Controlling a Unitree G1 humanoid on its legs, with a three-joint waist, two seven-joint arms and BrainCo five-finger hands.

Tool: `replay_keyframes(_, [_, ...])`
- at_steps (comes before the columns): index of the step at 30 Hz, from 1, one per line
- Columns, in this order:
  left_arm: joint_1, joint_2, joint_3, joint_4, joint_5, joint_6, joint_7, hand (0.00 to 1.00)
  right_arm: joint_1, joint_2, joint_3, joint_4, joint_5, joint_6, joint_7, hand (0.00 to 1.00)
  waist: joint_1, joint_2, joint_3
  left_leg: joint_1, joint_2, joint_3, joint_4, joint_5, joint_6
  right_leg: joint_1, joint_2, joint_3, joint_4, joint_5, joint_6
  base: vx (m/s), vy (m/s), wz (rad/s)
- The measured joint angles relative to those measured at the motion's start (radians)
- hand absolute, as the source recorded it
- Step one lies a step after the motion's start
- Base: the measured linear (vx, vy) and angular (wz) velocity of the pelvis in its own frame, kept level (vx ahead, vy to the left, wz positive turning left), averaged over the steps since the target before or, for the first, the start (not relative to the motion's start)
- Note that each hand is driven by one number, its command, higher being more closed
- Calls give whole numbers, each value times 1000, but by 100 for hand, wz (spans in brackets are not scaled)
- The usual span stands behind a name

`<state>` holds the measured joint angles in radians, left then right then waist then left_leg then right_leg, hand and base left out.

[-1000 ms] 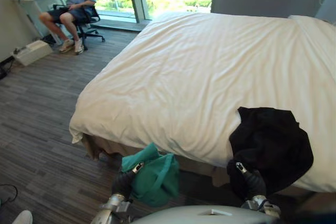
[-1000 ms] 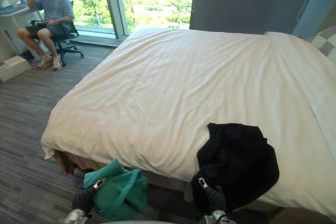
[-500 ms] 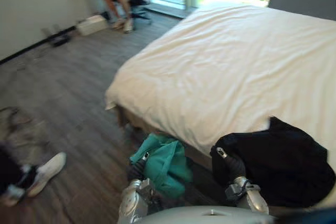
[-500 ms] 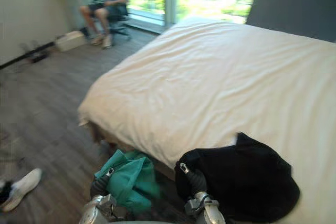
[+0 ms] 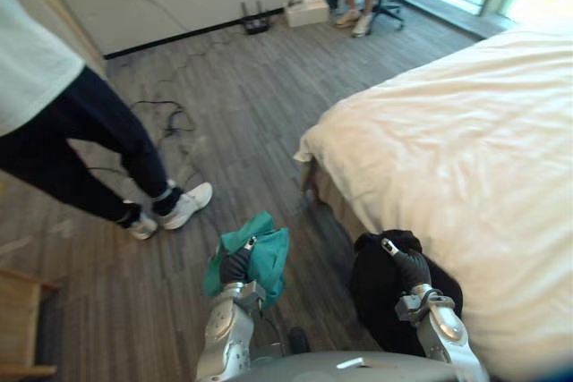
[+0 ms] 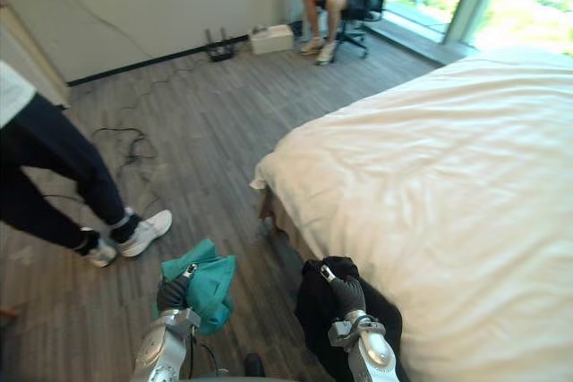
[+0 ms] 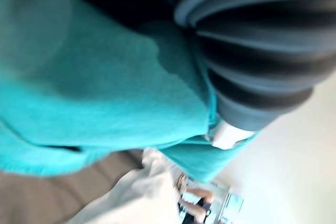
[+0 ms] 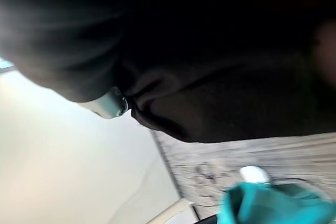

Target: Tidy the bed and pick cloth on bed and put in laundry

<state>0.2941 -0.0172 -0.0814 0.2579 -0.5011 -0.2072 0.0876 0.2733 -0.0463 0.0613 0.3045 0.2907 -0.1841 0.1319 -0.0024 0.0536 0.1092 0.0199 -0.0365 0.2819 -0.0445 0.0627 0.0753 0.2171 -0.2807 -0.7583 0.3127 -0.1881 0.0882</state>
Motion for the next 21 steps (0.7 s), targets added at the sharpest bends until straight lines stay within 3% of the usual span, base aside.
replay_keyframes(3, [2,41,1,-2,2,-1,0,100,0,24,19,12,0,4,-36,100,12,-40,31,52,-24,-40,-6,0,10,-13,-85,8,249,20,-32,182,73,106])
replay_keyframes(4, [3,75,-8,-2,3,-12,3,100,2,36,32,16,-1,2,-43,100,12,-52,45,57,-18,-115,-9,-9,24,-83,-83,107,358,-29,-78,161,43,92])
replay_keyframes(5, [4,82,-10,-1,3,-15,4,100,2,39,37,17,-1,2,-44,100,12,-55,44,55,-15,-131,-9,-10,25,-94,-69,134,353,-50,-75,179,9,123])
replay_keyframes(7, [0,101,-47,0,2,-25,5,100,16,43,44,18,-2,-23,-45,100,3,-61,47,35,-2,-236,-11,-6,20,-177,66,350,235,-125,-51,120,-38,121])
replay_keyframes(11, [2,105,-91,5,1,-33,6,100,40,40,29,45,-1,-56,-27,100,-6,-51,53,52,-5,-334,-23,12,0,-179,166,541,9,-112,-41,63,-66,94])
replay_keyframes(12, [3,111,-98,5,1,-38,5,100,40,40,27,45,-1,-68,-17,100,-6,-64,48,52,-27,-348,-33,3,-18,-181,168,591,-50,-71,-50,28,-97,60])
replay_keyframes(13, [3,115,-99,6,1,-40,5,100,44,40,26,45,0,-74,-12,100,-6,-78,47,55,-40,-337,-43,-6,-12,-182,151,606,-74,-22,-48,50,-132,57])
replay_keyframes(16, [13,88,-118,44,0,-43,2,100,36,11,10,67,2,-81,15,100,-5,-31,43,69,-2,-243,-57,4,-40,-158,162,571,-119,1,-49,71,-105,23])
replay_keyframes(17, [38,111,-155,81,-40,-43,-39,100,35,35,47,109,1,-79,18,100,-10,-53,-15,67,33,-236,-60,9,-72,-70,217,580,-279,73,-58,15,-11,-4])
replay_keyframes(21, [38,111,-155,81,-40,-43,-39,100,35,35,47,109,1,-79,18,100,-11,-53,-15,67,33,-236,-60,9,-72,-69,217,580,-279,73,-58,0,0,0])
